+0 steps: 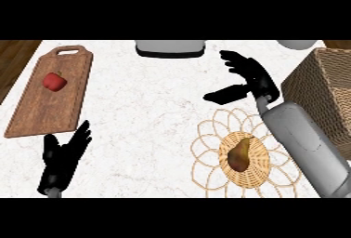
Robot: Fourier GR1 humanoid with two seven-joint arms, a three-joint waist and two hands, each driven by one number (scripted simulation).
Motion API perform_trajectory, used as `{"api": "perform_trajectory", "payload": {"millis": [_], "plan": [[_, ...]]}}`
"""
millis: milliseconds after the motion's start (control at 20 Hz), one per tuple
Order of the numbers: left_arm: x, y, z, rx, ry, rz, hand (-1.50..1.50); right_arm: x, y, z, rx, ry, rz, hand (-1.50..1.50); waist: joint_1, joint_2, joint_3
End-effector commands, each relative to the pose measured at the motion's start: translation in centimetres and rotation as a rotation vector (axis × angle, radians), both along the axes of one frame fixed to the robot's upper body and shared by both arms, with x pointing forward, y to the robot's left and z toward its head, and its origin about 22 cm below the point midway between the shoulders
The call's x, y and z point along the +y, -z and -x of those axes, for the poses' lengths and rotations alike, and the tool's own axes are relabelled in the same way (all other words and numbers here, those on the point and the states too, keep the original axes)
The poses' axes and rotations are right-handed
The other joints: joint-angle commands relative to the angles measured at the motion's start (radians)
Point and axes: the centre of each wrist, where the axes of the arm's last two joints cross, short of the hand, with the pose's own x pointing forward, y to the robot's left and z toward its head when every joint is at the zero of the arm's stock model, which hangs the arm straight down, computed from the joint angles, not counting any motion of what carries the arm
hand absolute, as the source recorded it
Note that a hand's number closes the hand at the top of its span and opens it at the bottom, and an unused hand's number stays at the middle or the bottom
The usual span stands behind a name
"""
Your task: Pick the pear from the placemat and place it in the basket
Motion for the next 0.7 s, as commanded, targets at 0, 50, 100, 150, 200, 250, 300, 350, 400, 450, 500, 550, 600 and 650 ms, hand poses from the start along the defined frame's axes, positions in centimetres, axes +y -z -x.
{"api": "perform_trajectory", "payload": {"millis": [0,50,100,150,200,250,300,350,400,450,500,550,600,650], "plan": [[1.0,2.1,2.0,0.124,-0.030,-0.008,0.00,-2.4,-6.1,-1.9,0.055,0.031,0.312,-1.50,-0.006,0.000,-0.007],[0.5,2.6,2.7,0.111,-0.012,0.006,0.00,-3.9,-8.0,-2.6,0.079,0.018,0.365,-1.50,0.009,0.004,-0.007],[0.8,2.1,2.0,0.126,-0.028,-0.006,0.00,-3.9,-10.1,-2.4,0.094,-0.031,0.386,-1.50,-0.008,0.002,-0.006],[0.4,2.7,2.4,0.117,-0.021,-0.003,0.00,-5.2,-10.9,-2.6,0.127,-0.052,0.418,-1.50,-0.012,0.005,-0.005],[1.7,1.1,1.1,0.103,-0.032,-0.015,0.00,-5.2,-14.0,-3.0,0.124,-0.063,0.426,-1.50,-0.001,0.007,-0.004],[0.7,2.3,1.7,0.097,-0.040,0.003,0.00,-7.6,-13.0,-3.1,0.193,-0.106,0.441,-1.50,-0.009,0.011,-0.004],[-0.3,1.6,0.5,0.100,-0.027,0.011,0.00,-7.7,-15.5,-3.4,0.191,-0.127,0.454,-1.50,-0.006,0.013,-0.003],[0.8,1.8,1.7,0.104,-0.010,0.007,0.00,-8.3,-17.2,-3.3,0.214,-0.143,0.468,-1.50,-0.002,0.009,-0.004],[0.2,1.8,1.4,0.130,-0.022,0.004,0.00,-8.1,-17.4,-3.4,0.265,-0.195,0.490,-1.50,-0.006,0.009,-0.003],[2.0,1.5,1.2,0.110,-0.043,-0.005,0.00,-8.4,-17.7,-3.5,0.300,-0.238,0.494,-1.50,-0.007,0.009,-0.004],[1.9,2.5,2.4,0.111,-0.044,-0.011,0.00,-9.4,-17.9,-3.8,0.349,-0.257,0.479,-1.50,0.001,0.011,-0.004],[0.8,2.5,1.5,0.105,-0.042,0.005,0.00,-8.5,-18.3,-4.1,0.391,-0.291,0.495,-1.50,-0.002,0.012,-0.005],[0.9,2.5,2.0,0.105,-0.008,-0.005,0.00,-9.2,-17.8,-4.5,0.436,-0.319,0.505,-1.50,0.005,0.014,-0.004],[0.9,2.4,2.2,0.102,-0.029,0.001,0.00,-10.4,-17.5,-4.5,0.473,-0.335,0.501,-1.50,-0.001,0.011,-0.004]]}}
